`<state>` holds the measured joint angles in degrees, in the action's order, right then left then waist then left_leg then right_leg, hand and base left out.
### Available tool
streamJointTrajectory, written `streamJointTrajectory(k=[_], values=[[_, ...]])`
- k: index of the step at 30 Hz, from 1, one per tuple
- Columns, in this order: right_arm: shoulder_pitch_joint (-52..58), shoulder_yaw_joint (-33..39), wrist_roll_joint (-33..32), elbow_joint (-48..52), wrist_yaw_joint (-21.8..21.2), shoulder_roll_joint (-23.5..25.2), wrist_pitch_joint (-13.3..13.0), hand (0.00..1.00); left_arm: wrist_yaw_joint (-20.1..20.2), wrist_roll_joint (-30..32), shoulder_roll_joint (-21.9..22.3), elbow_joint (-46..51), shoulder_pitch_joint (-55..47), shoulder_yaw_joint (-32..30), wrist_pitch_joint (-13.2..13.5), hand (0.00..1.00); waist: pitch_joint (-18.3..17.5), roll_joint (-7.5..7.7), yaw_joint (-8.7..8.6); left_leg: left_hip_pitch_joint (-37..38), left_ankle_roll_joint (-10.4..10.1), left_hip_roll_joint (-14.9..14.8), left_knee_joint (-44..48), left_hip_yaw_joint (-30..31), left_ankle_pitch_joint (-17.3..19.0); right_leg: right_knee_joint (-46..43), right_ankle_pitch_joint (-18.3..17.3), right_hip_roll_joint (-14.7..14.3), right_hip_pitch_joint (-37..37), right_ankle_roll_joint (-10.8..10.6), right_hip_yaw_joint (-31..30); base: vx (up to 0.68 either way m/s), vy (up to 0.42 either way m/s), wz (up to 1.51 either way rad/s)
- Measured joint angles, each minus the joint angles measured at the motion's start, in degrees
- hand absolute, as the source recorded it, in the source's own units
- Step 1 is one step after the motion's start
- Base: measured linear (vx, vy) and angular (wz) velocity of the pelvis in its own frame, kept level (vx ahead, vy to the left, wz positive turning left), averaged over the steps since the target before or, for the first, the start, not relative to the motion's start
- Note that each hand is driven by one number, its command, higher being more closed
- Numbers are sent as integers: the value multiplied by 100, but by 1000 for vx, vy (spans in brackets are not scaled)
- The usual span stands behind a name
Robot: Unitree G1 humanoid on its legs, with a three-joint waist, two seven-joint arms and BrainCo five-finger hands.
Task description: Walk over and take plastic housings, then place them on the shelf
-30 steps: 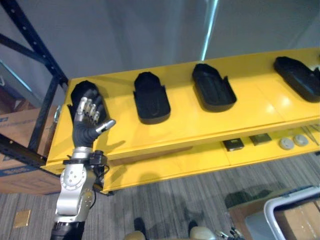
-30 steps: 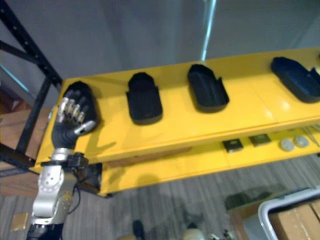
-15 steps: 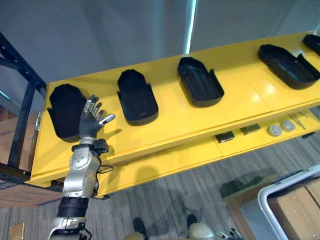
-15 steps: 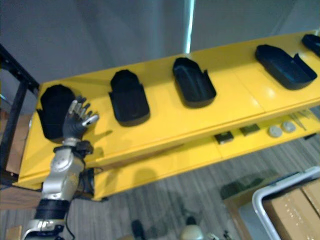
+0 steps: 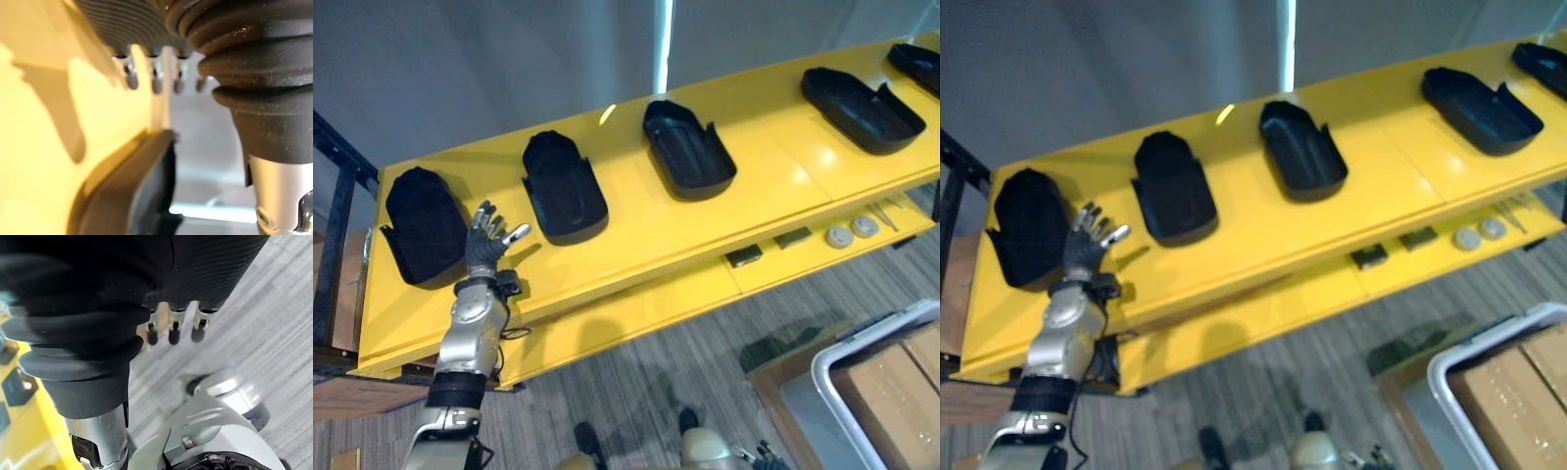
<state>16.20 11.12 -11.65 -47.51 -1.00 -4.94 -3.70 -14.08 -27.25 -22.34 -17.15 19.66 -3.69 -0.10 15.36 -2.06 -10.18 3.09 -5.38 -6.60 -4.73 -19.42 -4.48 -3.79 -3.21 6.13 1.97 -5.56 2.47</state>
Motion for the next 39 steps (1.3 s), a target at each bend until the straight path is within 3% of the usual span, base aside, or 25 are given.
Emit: streamJointTrajectory(k=[16,22,39], values=[[0,-163,-105,5,94,-38,-10,0,-1194,4,29,-148,79,-16,-70,0,6,-6,-6,-3,0,1,1,19,0,-31,-12,0,0,14,16,2,0,0],[-1,-166,-107,91,97,-39,-28,0,-1337,7,35,-203,183,-101,-25,0,163,-2,4,-4,4,10,1,75,-6,-58,-16,11,8,14,49,-3,2,1],[-1,-177,-107,96,112,-38,-6,0,-1416,8,50,-203,183,-225,-15,0,166,8,5,-8,4,13,1,117,-6,-59,-16,12,19,15,74,0,0,0]])
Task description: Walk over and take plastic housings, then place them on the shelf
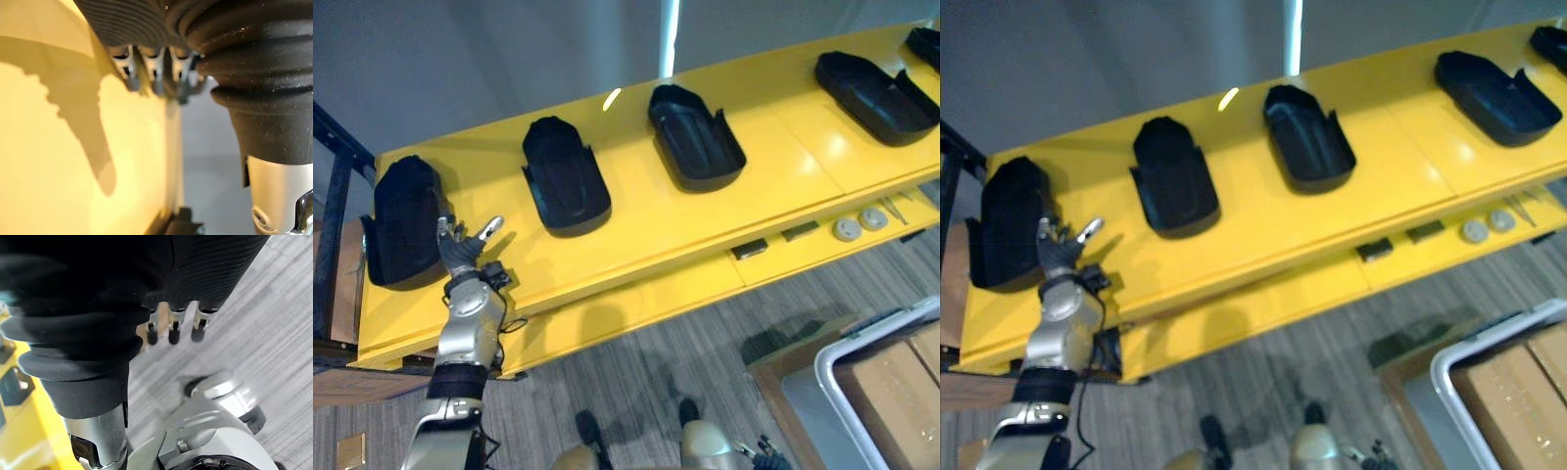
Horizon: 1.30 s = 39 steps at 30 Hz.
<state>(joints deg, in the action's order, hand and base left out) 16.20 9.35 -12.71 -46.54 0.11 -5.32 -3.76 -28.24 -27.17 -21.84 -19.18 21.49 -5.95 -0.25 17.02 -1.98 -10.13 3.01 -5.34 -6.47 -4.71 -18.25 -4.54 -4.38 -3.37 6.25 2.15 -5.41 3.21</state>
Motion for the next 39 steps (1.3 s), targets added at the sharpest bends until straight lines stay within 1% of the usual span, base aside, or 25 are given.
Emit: streamJointTrajectory(k=[2,6,8,9,10,11,14,16,18,19,21,23,24,28,29,30,31,32,33,34,35,36,37,38,39], values=[[0,0,0,0,2,0,-1,0,174,0,0,1,0,-2,50,0,-1,2,0,0,0,0,0,1,0,1,0,0,1,0,1,0,0,0],[1,17,4,-7,1,2,-12,0,1100,35,-2,291,-11,81,312,0,-8,13,6,4,0,1,0,4,0,1,1,1,20,0,4,0,0,0],[3,46,14,-16,-7,3,-25,0,1654,71,-12,1022,-84,312,487,0,-9,15,32,56,0,8,-2,6,0,10,1,7,84,0,7,0,0,0],[7,56,21,-22,-14,4,-31,0,1821,69,-13,1209,-130,356,558,0,-9,15,32,95,0,9,-2,2,0,19,1,8,125,0,5,0,0,0],[12,76,37,-55,-18,13,-54,0,2079,58,-15,1537,-188,468,698,0,-18,10,34,174,0,12,-4,3,2,49,0,10,210,1,11,-2,2,-3],[10,90,70,-77,-22,13,-118,0,2351,1,-14,1840,-292,503,909,0,-50,-13,34,200,-1,7,-7,2,3,74,0,6,235,1,12,0,0,0],[10,273,181,-183,-32,32,-229,0,2785,-17,50,2631,-718,551,1266,0,-152,-115,46,201,-4,1,-35,26,5,112,2,4,289,-4,45,-11,-3,4],[46,294,217,-240,-21,29,-228,0,2960,-163,168,3033,-1091,669,1370,0,-272,-157,100,186,-6,9,-37,41,7,136,8,14,304,-14,84,2,6,9],[60,297,280,-300,4,24,-227,0,3086,-91,436,3452,-1673,788,1495,0,-420,-159,192,190,-7,12,-37,100,7,188,13,16,386,-21,158,12,1,18],[57,276,290,-315,14,31,-224,0,3087,-101,492,3520,-1946,862,1514,0,-491,-149,277,199,-6,12,-37,194,6,200,12,11,415,-20,216,-9,-11,28],[10,259,290,-314,42,56,-223,0,3053,-104,531,3505,-2309,871,1509,0,-564,-110,348,197,-10,16,-37,290,-7,227,6,12,502,-16,342,-18,-12,29],[-59,218,290,-319,121,69,-216,0,2939,-174,766,3477,-2766,831,1504,0,-629,-66,492,191,-8,38,-38,383,-11,239,-17,31,562,-11,457,-23,-1,25],[-97,184,289,-321,129,66,-209,0,2775,-155,933,3397,-3026,823,1485,0,-659,-42,598,190,-2,58,-39,432,-14,265,-58,48,588,14,496,-28,6,18],[-244,138,283,-393,130,70,-193,0,2273,-369,1183,2797,-3610,777,1460,0,-698,45,681,74,33,149,-39,721,-67,280,-131,114,671,-30,794,-21,2,41],[-277,129,282,-454,132,77,-166,0,2104,-383,1269,2660,-3777,689,1467,0,-705,92,765,84,35,169,-40,796,-66,294,-141,125,709,-41,829,15,5,17],[-275,124,281,-464,132,82,-144,0,2018,-384,1315,2615,-3833,659,1474,0,-717,115,797,82,35,182,-40,836,-66,295,-148,136,728,-43,874,24,-2,31],[-276,123,253,-521,137,89,-126,0,1827,-372,1378,2475,-3919,654,1550,0,-730,165,825,78,36,218,-40,907,-67,298,-176,160,800,-44,993,44,-5,40],[-300,124,204,-624,158,98,-121,0,1456,-327,1405,2204,-3985,670,1701,0,-763,211,888,73,36,244,-41,983,-66,296,-195,181,845,-46,1085,47,-5,39],[-307,123,166,-649,177,104,-120,0,1312,-328,1417,2067,-3989,656,1762,0,-771,226,922,73,36,247,-41,991,-66,296,-196,181,852,-46,1092,47,-8,20],[-349,126,112,-692,215,118,-120,0,1023,-300,1479,1741,-4020,555,1886,0,-787,252,954,73,36,248,-41,1001,-67,297,-197,178,860,-44,1095,31,-12,6],[-379,126,89,-693,236,126,-120,0,749,-160,1556,1480,-4056,434,1936,0,-793,265,955,74,35,250,-41,1007,-67,295,-199,178,871,-43,1098,46,-19,3],[-395,126,33,-693,240,131,-119,0,582,-133,1593,1292,-4071,370,1972,0,-798,273,955,79,35,254,-41,1009,-66,291,-198,177,890,-45,1102,43,-18,3],[-413,134,-8,-693,242,139,-116,0,333,-121,1622,875,-4082,280,2014,0,-804,282,955,83,35,257,-42,1022,-66,294,-186,175,904,-65,1114,51,-31,5],[-415,140,-10,-695,241,151,-112,0,169,-77,1624,442,-4111,204,2026,0,-802,291,955,79,34,256,-43,1036,-66,295,-185,171,908,-70,1130,28,-22,6],[-414,140,-12,-702,240,158,-108,0,130,-1,1624,217,-4110,176,2016,0,-801,295,955,78,34,256,-43,1041,-65,296,-186,169,911,-70,1139,25,-32,6]])
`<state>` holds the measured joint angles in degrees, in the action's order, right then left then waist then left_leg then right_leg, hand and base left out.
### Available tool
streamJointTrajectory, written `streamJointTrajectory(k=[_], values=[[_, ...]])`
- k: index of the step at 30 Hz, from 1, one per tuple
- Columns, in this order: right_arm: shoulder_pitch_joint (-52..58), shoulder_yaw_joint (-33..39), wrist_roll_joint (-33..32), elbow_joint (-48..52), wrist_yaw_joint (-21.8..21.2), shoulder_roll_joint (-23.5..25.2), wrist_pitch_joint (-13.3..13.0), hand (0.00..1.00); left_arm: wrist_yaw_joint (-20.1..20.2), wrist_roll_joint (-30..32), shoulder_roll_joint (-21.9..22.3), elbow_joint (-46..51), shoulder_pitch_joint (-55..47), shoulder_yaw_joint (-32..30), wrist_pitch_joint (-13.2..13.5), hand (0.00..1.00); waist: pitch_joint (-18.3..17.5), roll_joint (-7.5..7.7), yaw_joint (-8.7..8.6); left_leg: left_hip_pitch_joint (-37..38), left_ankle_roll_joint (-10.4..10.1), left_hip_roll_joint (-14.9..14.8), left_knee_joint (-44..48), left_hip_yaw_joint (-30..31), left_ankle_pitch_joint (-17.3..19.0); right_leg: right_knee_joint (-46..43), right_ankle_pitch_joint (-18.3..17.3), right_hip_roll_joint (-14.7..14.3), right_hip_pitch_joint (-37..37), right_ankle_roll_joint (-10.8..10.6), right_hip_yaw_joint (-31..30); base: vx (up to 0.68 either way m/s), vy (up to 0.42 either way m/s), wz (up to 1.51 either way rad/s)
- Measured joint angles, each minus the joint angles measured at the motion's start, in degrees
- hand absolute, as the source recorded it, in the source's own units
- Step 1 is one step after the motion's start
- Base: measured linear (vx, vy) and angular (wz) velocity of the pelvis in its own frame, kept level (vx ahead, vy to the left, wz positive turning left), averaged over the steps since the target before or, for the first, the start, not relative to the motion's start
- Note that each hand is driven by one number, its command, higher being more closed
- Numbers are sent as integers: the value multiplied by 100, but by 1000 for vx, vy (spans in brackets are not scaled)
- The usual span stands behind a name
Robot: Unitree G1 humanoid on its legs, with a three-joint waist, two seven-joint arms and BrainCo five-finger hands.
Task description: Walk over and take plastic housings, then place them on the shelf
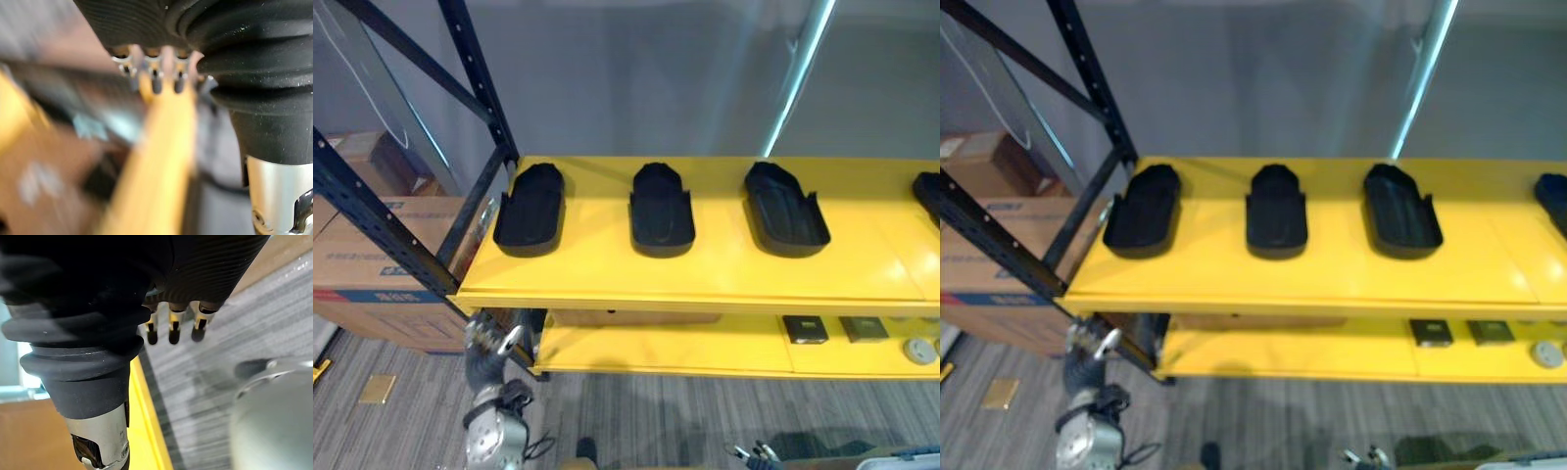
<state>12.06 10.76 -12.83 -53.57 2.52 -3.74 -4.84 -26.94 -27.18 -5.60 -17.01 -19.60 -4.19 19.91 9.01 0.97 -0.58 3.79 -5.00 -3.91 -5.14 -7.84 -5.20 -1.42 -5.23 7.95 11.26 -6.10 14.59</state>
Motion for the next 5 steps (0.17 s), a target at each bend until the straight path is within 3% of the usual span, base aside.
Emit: streamJointTrajectory(k=[2,4,5], values=[[-20,25,-15,-132,-5,46,7,0,12,518,2,-990,15,-10,-137,0,8,16,-4,11,-2,2,-1,26,1,15,-3,0,39,-2,42,13,-26,7],[-23,48,-70,-200,5,66,12,0,143,640,26,-1561,30,22,-199,0,18,48,-12,23,-5,0,-2,43,3,31,-3,-5,76,-2,70,-9,-21,6],[-23,100,-106,-259,2,99,20,0,228,1048,47,-2038,47,35,-387,0,17,90,-12,26,-8,-16,-2,35,5,35,-3,-8,81,-2,69,0,0,0]])
